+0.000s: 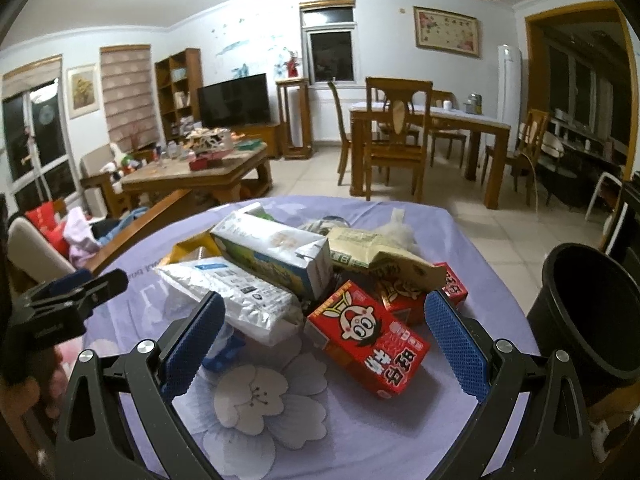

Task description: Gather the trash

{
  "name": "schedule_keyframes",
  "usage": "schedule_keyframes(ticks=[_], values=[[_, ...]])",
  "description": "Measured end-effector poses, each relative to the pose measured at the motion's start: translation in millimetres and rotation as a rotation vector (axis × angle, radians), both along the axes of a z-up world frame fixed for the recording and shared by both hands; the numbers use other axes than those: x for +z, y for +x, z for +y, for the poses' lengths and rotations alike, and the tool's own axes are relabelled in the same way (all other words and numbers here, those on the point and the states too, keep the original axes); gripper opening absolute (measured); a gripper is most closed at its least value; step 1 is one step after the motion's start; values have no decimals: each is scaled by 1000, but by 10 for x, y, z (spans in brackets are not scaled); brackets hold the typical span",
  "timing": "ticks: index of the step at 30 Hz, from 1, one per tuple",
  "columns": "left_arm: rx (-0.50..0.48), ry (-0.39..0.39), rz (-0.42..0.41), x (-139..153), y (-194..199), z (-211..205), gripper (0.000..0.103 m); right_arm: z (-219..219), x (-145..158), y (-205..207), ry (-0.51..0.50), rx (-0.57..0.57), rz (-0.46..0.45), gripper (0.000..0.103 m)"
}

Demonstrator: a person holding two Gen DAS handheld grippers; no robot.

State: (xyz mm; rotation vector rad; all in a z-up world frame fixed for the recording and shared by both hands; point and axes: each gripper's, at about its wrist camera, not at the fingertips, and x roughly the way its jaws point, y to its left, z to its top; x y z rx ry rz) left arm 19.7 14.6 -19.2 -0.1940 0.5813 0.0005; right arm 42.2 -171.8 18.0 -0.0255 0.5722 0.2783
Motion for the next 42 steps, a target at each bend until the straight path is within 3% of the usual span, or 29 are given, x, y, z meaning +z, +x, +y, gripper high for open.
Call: schedule_keyframes(ticks=[7,13,42], values=[[-34,-3,26,-37,77,17,98,82,-30,37,-9,109,-2,96],[-52,-25,53,-68,162,61,98,220,-55,85,-26,171,18,85],[-45,1,51,-71,179,97,98,255,-47,97,-66,129,8,85]])
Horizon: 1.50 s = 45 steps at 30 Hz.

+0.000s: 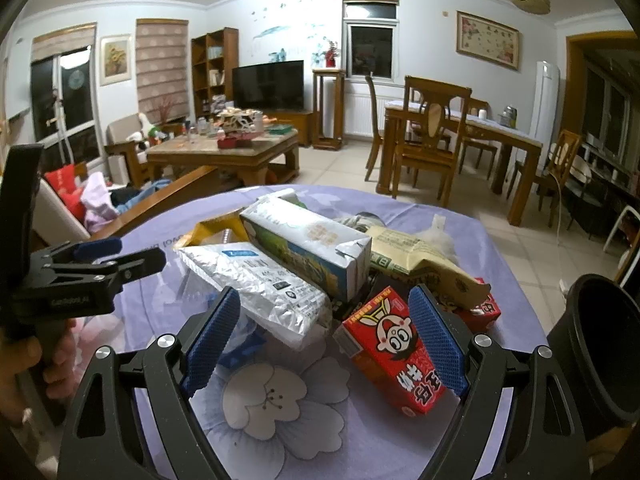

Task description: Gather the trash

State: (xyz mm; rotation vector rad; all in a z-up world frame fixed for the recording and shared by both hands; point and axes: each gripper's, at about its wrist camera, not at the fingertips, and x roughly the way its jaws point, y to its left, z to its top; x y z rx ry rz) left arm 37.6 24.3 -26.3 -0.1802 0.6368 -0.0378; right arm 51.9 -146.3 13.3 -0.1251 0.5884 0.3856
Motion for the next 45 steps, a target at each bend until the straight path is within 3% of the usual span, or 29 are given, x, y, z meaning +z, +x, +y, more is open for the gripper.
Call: schedule_keyframes(ticks=[17,25,28,31,32,36,40,45], values=[[-17,-14,15,-15,11,-8,98,17,0,-82,4,54,-23,86],[-151,8,72,15,310,101,98,319,-45,-110,-119,197,-80,85],[-227,57,80,49,476,107,98,434,-82,-41,-161,232,-92,79],[-269,112,93,44,662,149,98,499,-130,118,-173,248,-65,58],[-276,121,104,33,723,168,98,501,-145,170,-166,251,-45,45],[-358,65,147,6,968,183,97,462,-198,313,-118,245,16,30],[-421,11,183,-23,1172,168,83,313,-140,340,-11,250,47,25],[-466,28,252,-146,1382,53,69,117,-70,355,85,257,86,24]])
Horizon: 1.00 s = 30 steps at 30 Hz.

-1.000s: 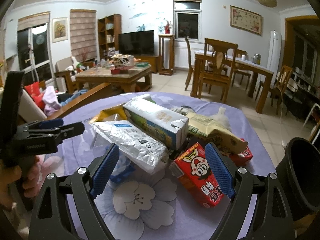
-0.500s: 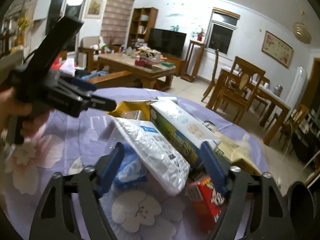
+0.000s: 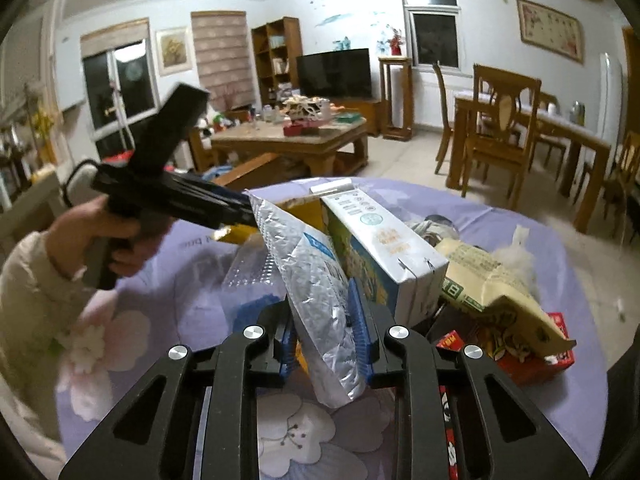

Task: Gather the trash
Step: 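Grasp the yellow snack bag with the left gripper while the right grasps the foil packet, then carry both items to the black bin and open both grippers to drop them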

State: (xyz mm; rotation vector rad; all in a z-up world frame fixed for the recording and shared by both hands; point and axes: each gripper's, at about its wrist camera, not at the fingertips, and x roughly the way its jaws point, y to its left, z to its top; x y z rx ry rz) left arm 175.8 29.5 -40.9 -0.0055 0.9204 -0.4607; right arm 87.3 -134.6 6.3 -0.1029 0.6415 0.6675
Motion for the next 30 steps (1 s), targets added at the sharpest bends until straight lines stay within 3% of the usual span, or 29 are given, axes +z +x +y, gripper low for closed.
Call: schedule_keyframes(ticks=[3,4,6,11,19,25,30], values=[[-7,-51,18,4,91,0,50,-68,27,-34,21,-2,7,24],[21,-35,25,-18,123,0,30,-80,27,-43,26,-4,9,24],[75,-10,0,-42,108,10,27,-115,18,-97,40,-5,15,24],[111,9,-60,45,-78,-46,9,-246,72,-154,93,-16,35,24],[169,-81,-169,458,-523,-58,7,-536,280,-247,206,-21,34,24],[90,-157,-193,696,-714,-430,7,-1035,425,-423,267,-86,6,24],[-6,-206,-183,735,-739,-1024,7,-1804,512,-567,315,-267,-60,24]])
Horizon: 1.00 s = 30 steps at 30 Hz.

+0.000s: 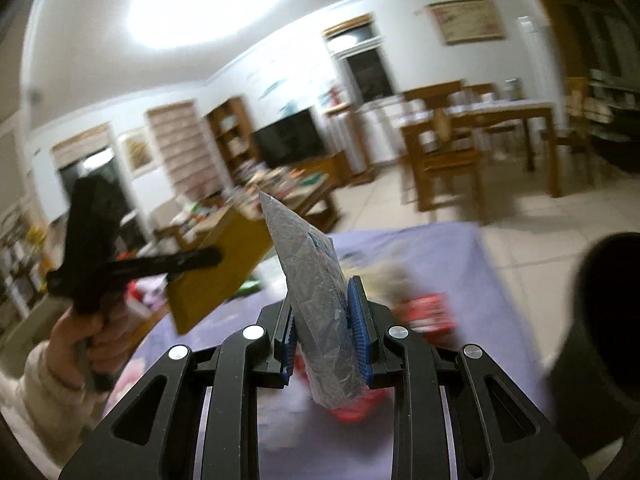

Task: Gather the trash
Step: 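Carry both items to the black bin and open both grippers to drop them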

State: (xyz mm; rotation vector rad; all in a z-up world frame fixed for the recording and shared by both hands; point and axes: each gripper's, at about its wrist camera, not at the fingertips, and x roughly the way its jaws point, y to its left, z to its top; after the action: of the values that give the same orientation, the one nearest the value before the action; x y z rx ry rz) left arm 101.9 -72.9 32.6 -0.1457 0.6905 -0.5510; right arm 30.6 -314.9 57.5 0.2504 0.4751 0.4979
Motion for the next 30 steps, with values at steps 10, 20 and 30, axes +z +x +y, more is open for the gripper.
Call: schedule_keyframes(ticks=[10,20,30], values=[[-259,-54,40,-124,330,-1735,7,-1798,-310,-183,58,-440,37,24],[-382,-28,131,-516,695,-3048,8,-2519,-954,-146,86,-538,140,25],[-349,74,141,-586,752,-3101,25,-2518,-988,-227,68,-551,133,63]])
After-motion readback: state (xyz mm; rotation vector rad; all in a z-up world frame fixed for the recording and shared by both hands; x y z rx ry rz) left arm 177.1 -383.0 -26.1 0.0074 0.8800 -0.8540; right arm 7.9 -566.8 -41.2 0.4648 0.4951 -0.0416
